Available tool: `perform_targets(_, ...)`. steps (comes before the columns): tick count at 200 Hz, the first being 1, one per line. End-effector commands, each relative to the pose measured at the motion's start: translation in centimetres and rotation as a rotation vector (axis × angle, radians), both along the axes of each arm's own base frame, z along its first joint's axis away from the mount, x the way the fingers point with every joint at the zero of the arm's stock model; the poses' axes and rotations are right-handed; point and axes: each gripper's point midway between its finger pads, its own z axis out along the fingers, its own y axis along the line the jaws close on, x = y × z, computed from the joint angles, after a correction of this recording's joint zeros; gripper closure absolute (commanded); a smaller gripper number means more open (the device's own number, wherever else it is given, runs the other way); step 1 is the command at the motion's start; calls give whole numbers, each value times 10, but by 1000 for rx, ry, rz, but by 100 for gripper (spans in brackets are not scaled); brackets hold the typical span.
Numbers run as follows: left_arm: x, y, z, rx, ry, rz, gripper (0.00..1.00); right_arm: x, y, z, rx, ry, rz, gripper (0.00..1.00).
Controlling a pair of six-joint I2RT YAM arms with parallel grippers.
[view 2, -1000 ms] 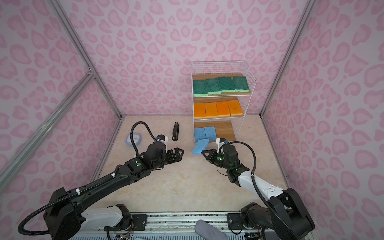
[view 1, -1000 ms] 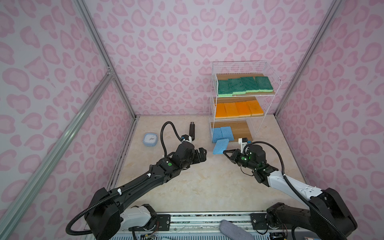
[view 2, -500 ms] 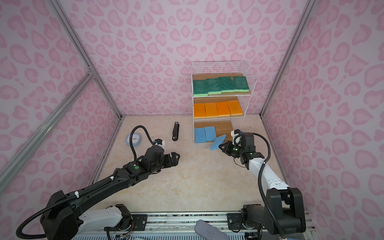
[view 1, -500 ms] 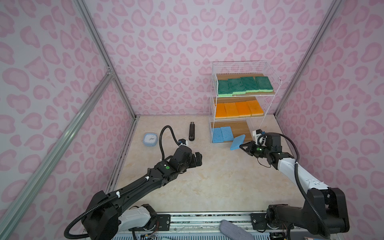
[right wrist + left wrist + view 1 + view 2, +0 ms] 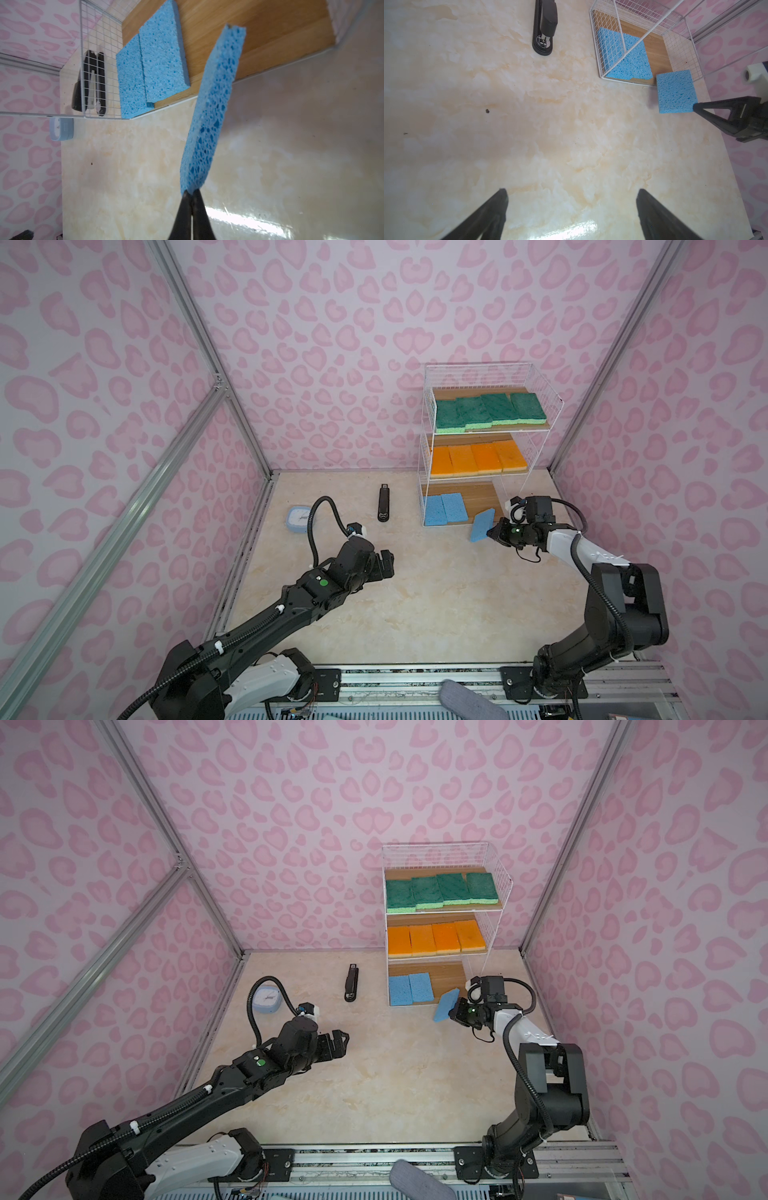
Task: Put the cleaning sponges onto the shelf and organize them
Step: 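Lower the blue sponge onto the bottom shelf beside the other blue sponges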
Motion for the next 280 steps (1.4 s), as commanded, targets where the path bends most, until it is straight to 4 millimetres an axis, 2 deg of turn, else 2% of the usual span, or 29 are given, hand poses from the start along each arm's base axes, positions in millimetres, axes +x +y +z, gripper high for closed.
perform_targets(1,1,4,-1,23,-3,5,3,-4,-14,-22,-69,62,-27,100)
perform_targets(36,3,1,-1,23,2,-3,2,-6,-31,-35,-161,108,-69,100)
perform_targets(60,5,0,0,28,2,-8,3,-1,-37,-30,-178,91,-101,100)
perform_targets(99,6,-1,0,25,10,-8,3,18,-42,-20,-182,54,-142,92)
perform_targets(110,5,1,0,27,8,-3,2,25,-41,-19,-172,45,-148,87)
perform_targets(129,1,6,-2,30,10,4,3,34,-41,-18,-166,42,-161,72)
perform_targets(143,-1,9,-3,31,10,9,3,36,-42,-16,-164,36,-166,60)
perform_targets(160,-3,11,-3,28,7,12,3,36,-43,-14,-167,31,-174,51)
perform_targets(178,-2,12,-2,29,3,15,3,31,-43,-12,-162,20,-179,47)
perform_targets(201,-1,10,0,28,0,11,3,17,-40,-11,-139,1,-195,46)
perform_targets(211,-1,11,0,29,1,11,3,9,-38,-13,-119,-5,-204,47)
perform_targets(221,-1,10,0,29,0,10,3,2,-36,-14,-94,-16,-219,52)
perform_targets(225,0,10,-1,30,0,10,3,-2,-35,-16,-82,-16,-226,61)
perform_targets(234,0,10,-1,31,0,10,3,-6,-32,-16,-53,-29,-240,87)
perform_targets(241,0,10,-2,31,1,9,3,-12,-30,-19,-28,-30,-253,99)
perform_targets(280,1,11,-3,34,2,7,3,-24,-17,-29,106,-53,-321,100)
